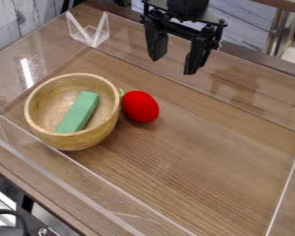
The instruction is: Move the red fruit to the left
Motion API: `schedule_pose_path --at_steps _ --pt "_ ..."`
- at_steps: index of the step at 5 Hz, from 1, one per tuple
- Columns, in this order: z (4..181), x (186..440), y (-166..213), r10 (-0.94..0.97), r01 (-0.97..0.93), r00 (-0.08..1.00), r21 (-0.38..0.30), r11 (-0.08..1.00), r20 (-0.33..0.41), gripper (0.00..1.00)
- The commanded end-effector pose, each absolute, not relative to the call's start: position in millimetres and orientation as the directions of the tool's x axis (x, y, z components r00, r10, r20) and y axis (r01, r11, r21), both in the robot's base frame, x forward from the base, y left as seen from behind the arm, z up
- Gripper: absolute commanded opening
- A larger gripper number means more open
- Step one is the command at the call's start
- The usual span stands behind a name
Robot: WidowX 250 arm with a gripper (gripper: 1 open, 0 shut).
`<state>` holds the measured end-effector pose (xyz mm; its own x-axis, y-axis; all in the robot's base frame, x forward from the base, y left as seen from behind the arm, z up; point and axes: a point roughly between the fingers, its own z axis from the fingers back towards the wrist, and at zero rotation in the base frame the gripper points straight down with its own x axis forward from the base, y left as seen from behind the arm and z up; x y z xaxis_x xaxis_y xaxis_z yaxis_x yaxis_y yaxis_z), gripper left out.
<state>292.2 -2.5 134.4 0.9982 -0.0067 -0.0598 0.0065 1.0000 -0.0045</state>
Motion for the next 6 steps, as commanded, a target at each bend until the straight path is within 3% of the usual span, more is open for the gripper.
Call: schedule_pose_path --at_steps 1,3,5,6 --pt "132.1 288 -3 0.068 -0.068 0.995 0.001 0.998 -0.078 1.0" --pt "105.2 289 21 0.131 -0.13 0.989 0.02 0.991 -0.065 1.0" --pt "118.3 277 30 0.056 -0.055 0.998 0.038 0.998 -0.009 1.0" --pt "109.3 267 33 0.048 -0.048 0.999 0.041 0.998 0.0 1.0"
